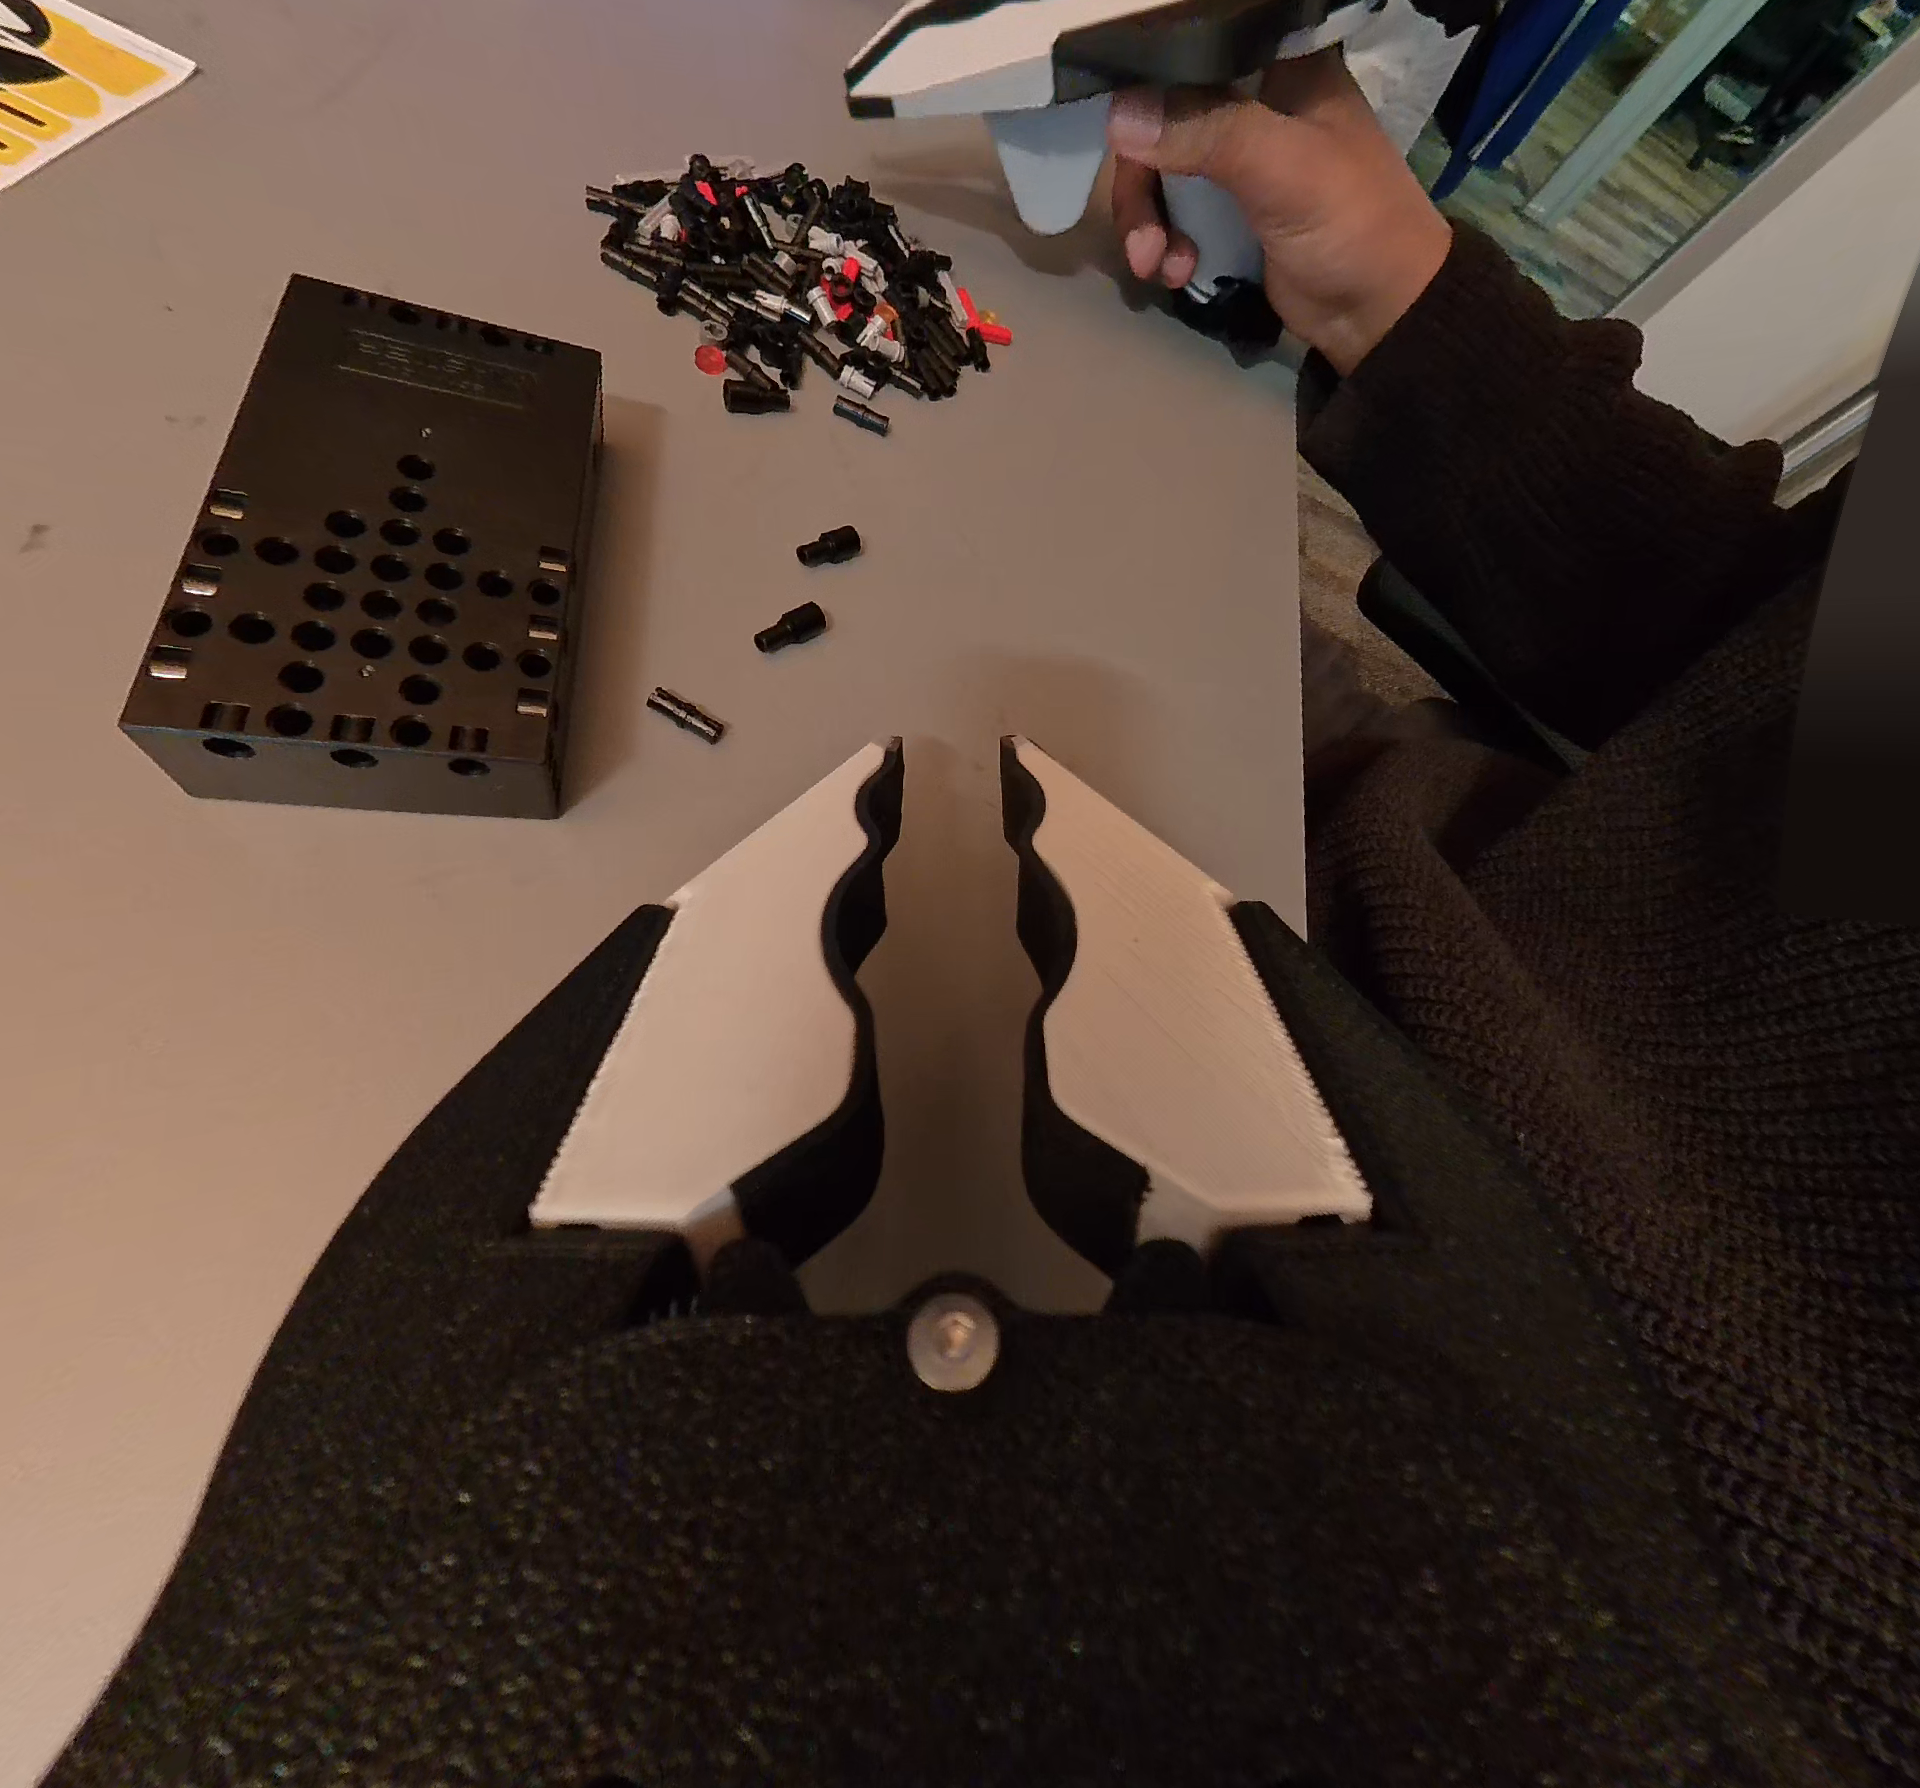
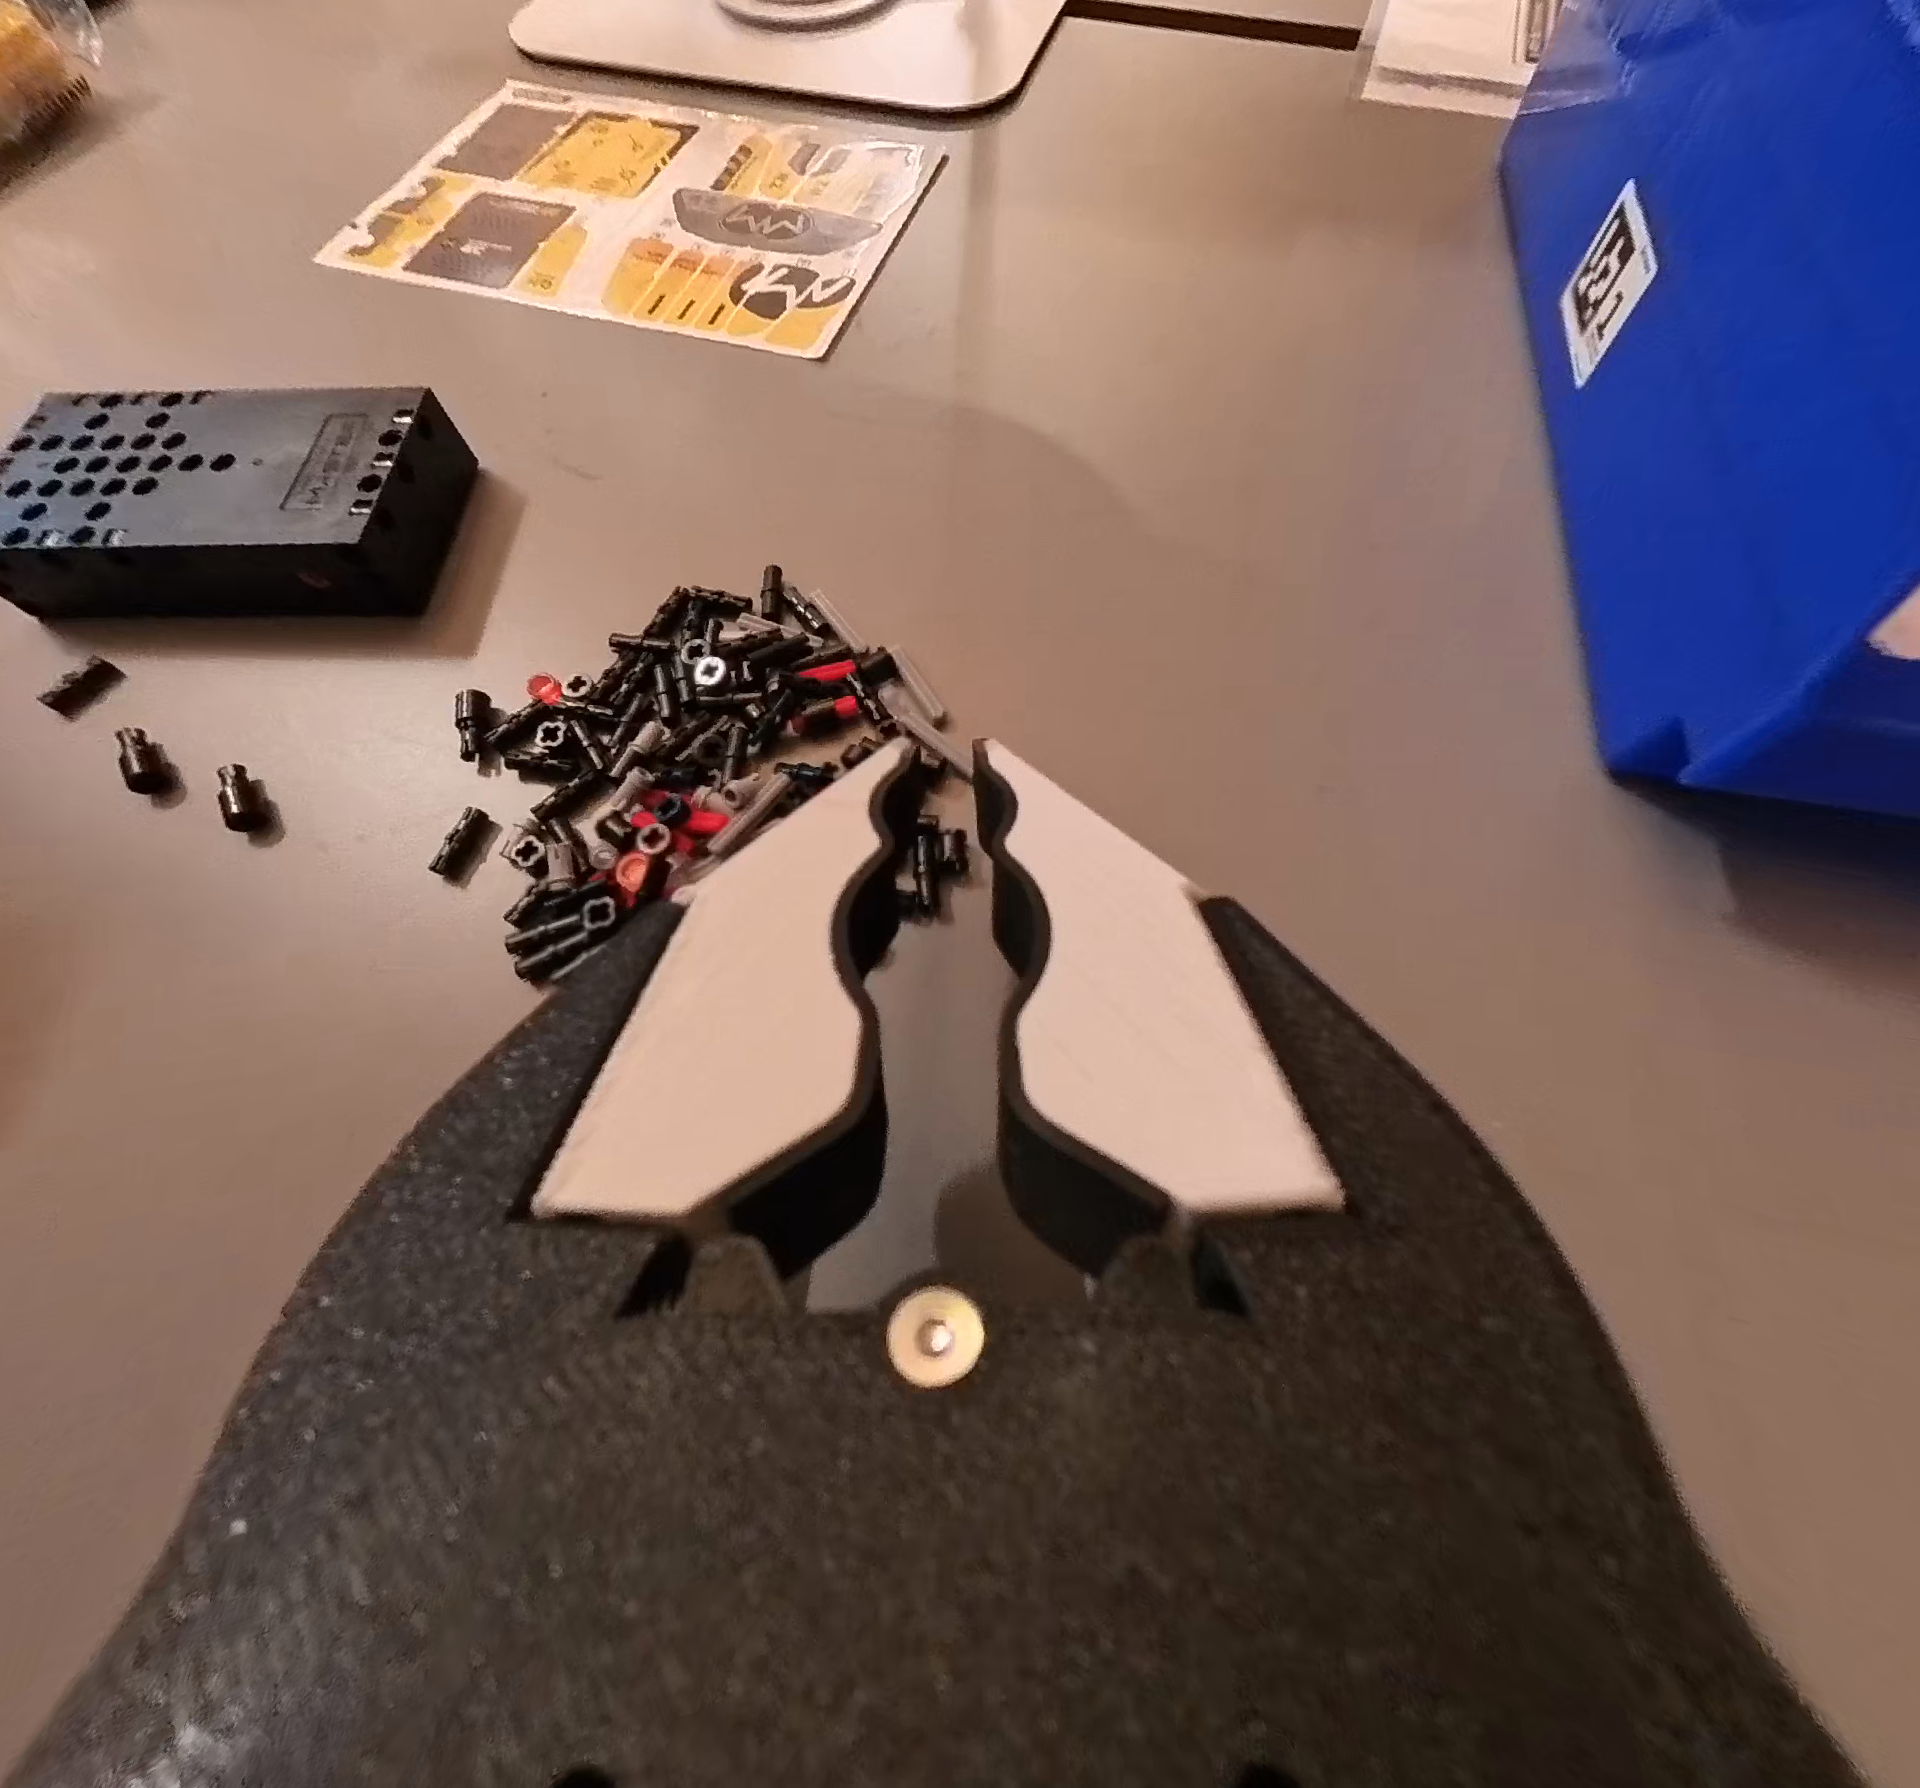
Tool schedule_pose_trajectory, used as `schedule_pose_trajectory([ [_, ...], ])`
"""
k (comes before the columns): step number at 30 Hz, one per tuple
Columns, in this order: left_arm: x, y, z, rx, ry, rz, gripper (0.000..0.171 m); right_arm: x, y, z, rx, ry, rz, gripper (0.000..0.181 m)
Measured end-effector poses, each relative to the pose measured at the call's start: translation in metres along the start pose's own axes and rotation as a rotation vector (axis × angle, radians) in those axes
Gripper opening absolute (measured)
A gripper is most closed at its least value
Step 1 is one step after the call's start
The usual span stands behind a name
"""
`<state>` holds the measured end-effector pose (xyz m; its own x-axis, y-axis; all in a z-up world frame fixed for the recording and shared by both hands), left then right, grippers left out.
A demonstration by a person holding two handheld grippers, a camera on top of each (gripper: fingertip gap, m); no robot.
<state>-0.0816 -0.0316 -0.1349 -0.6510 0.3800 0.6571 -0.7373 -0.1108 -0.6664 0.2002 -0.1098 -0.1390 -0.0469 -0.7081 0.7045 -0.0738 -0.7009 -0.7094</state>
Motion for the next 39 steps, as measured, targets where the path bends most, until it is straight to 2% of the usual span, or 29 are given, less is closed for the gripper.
schedule_pose_trajectory([
  [6,-0.001,0.0,-0.001,0.007,0.005,-0.006,0.018,0.003,-0.001,0.004,-0.046,-0.029,0.025,0.01],
  [11,-0.001,0.0,-0.001,0.008,0.006,-0.009,0.018,0.001,-0.001,-0.002,0.004,-0.003,0.012,0.01],
  [17,-0.001,0.0,-0.002,0.017,0.012,-0.006,0.018,0.003,-0.009,-0.054,-0.017,-0.214,0.092,0.01],
  [21,-0.001,0.0,-0.001,0.013,0.011,-0.01,0.018,-0.001,-0.012,-0.077,-0.03,-0.287,0.084,0.011],
  [30,-0.001,0.0,-0.001,0.008,0.007,-0.007,0.018,-0.025,-0.011,-0.106,0.195,-0.13,-0.073,0.011],
  [39,-0.001,0.0,0.0,0.005,0.005,-0.007,0.018,-0.037,-0.012,-0.107,0.203,-0.116,-0.139,0.011],
])
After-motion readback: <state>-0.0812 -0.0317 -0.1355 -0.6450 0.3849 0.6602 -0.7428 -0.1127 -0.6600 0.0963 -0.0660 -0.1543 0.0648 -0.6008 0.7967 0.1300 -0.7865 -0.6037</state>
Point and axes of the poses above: each gripper's, where its closed fingertips meet, x back along the fingers, y out of its underside, z = x × y across the jaws, the point moved 6 cm from there along x, back along the fingers, and after that the axes turned 14 degrees about -z, right-handed, at the moved point
